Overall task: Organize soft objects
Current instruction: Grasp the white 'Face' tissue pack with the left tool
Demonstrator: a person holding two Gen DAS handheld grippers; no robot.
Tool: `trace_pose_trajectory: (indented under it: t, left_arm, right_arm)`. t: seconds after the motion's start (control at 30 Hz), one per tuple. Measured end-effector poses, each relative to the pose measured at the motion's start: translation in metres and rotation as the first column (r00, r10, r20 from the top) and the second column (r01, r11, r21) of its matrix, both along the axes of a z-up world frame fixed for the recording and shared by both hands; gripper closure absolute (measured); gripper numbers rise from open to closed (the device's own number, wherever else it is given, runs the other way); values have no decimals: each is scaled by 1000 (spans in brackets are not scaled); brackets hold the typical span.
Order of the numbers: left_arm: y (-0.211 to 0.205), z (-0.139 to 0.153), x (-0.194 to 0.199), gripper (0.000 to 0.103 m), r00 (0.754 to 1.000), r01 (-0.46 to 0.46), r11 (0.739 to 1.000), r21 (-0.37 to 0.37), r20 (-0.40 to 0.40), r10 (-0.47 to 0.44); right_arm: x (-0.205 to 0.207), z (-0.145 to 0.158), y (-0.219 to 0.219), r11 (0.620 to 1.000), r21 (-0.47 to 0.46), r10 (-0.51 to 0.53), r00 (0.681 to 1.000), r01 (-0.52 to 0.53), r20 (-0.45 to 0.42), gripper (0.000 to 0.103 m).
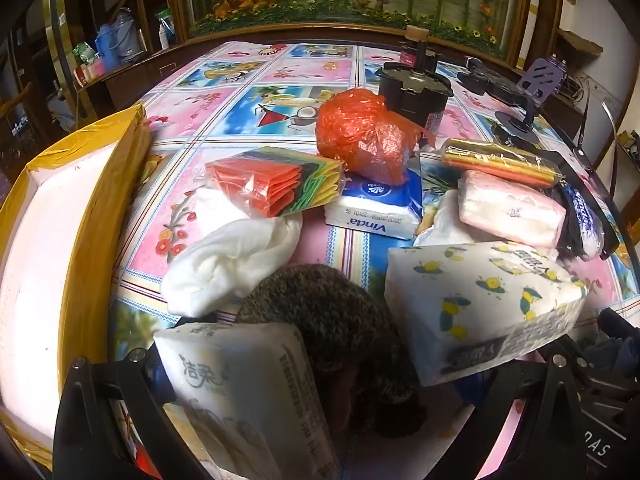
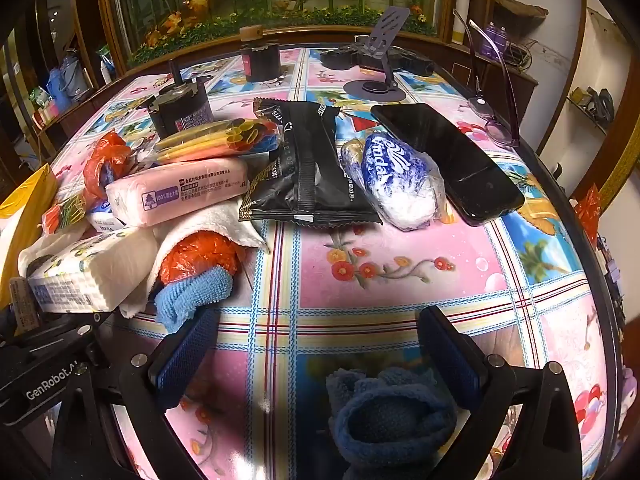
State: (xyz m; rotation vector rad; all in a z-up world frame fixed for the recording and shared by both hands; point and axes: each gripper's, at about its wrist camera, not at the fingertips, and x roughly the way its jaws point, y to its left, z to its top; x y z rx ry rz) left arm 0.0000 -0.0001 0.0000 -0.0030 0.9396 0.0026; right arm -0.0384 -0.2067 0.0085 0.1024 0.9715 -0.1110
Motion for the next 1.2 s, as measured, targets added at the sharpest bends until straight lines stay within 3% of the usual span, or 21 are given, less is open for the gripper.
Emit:
trace_pose_trajectory:
  t: [0.13,0.23,0.3,0.43,0.47,0.53,0.57,0.63,0.67,0.77,0.83,0.97,1.2]
  left_arm:
    - [-1,0,0,0,1000,11,1000,4,-9,-11]
    - [0,-3,-4,0,995,78,997,-2,-69,-78]
    - [4,0,-4,0,988,140,990,-1,-71,-139]
    - [9,2,-7,0,987,147,989,-27,-68,-149]
    - [12,5,-13,0,981,152,985,-77,-111,-160]
    - [13,12,-24,0,975,191,972,-138,-84,-204]
    - [15,19,-31,0,976,206,970,-132,-40,-213]
    - [24,28,-37,0,977,208,966,-154,-18,-213]
    - [26,26,-35,0,977,210,969,-130,-19,-214]
    - [34,26,-37,10,983,182,971,-158,11,-182]
    - [32,25,-36,10,985,174,974,-146,19,-173]
    - [32,21,-31,21,985,167,975,-148,-16,-172]
    - [42,16,-28,15,985,142,975,-172,-69,-156]
  right_arm:
    - [-2,0,0,1000,12,5,1000,-5,2,1]
    - [-3,1,-2,999,37,11,1000,-11,7,1]
    - [-4,2,-2,999,48,18,1000,-18,9,1]
    - [-6,4,-2,996,86,35,999,-36,15,1]
    - [-7,4,-3,995,95,37,999,-39,18,1]
    - [-8,5,-4,993,113,41,999,-42,19,1]
    - [-10,6,-5,989,134,52,998,-55,23,1]
    - [-16,13,-5,987,146,63,996,-71,64,3]
    - [-19,17,-5,989,130,53,995,-64,87,3]
    - [-30,31,-7,989,133,41,985,-64,170,3]
    - [-37,38,-8,990,126,30,976,-59,216,3]
    - [-36,39,-9,988,144,28,977,-59,212,3]
    - [-37,39,-12,980,181,37,975,-78,220,3]
